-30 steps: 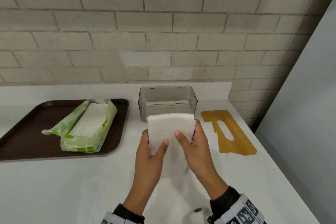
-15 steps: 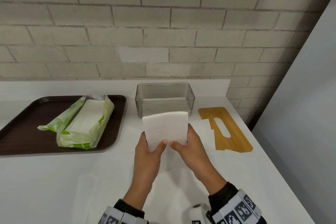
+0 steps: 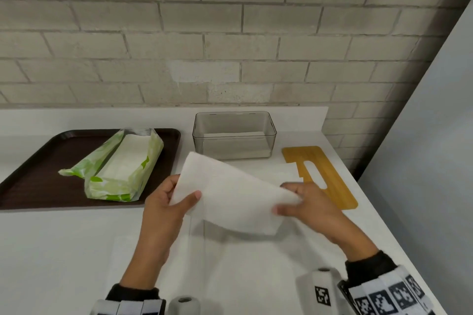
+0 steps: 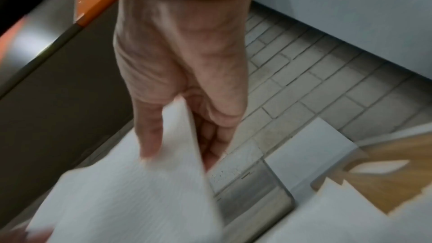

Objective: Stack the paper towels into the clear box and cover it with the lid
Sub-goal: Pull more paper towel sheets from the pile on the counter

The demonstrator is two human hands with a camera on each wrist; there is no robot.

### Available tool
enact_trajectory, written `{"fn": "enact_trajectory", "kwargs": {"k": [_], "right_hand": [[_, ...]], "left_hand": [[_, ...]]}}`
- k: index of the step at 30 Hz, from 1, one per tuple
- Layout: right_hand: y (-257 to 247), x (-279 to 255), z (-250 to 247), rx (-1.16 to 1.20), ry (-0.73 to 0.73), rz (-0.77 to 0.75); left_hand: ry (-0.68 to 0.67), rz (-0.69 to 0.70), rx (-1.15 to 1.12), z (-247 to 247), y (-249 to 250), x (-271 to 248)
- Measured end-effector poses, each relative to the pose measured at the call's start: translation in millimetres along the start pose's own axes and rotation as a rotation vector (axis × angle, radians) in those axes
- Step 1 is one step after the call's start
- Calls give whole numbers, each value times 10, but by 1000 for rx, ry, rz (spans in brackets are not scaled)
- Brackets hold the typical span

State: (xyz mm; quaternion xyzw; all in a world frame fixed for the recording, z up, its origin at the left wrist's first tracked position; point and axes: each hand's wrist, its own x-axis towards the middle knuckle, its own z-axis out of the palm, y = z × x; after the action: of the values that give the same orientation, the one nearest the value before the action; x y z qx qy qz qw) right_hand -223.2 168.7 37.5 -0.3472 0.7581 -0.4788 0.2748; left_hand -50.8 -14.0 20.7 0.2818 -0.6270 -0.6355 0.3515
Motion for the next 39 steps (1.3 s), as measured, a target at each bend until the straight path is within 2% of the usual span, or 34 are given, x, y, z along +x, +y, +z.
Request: {"fn": "enact_trajectory", "kwargs": {"k": [3,5,8,12,17,19,21,26,29,32,36,37,39], "right_hand": [[39,17,13,310,233,-67],[59,1,96,416,297,-87],[83,-33,197,453,344,-123],[159,-28,269,475,358,-98],[402,35,390,351,261,158],[459,50,429,343,232,218],[462,56,435,330,246,223],[419,48,376,373,291,127],[471,38,377,270,233,200],[511,38,374,205,183,250],[380,51,204,202,210,166],[299,49,148,220,220,130],[99,46,58,251,228,37]], "left_hand": [[-37,-21,75,23,-25,-84],[-15,-44,72,82,-36,-144],[51,-55,4,159,-43,-204],[111,-72,-3,215,-134,-232],[133,-179,63,230,-381,-217],[126,-199,86,248,-415,-221],[124,-190,104,260,-392,-223],[138,-140,83,230,-267,-221],[138,-185,92,211,-298,-217],[110,-198,146,181,-337,-228],[52,-226,238,27,-304,-204],[-17,-232,297,-33,-287,-197],[-241,-237,488,-120,-226,-203]]}}
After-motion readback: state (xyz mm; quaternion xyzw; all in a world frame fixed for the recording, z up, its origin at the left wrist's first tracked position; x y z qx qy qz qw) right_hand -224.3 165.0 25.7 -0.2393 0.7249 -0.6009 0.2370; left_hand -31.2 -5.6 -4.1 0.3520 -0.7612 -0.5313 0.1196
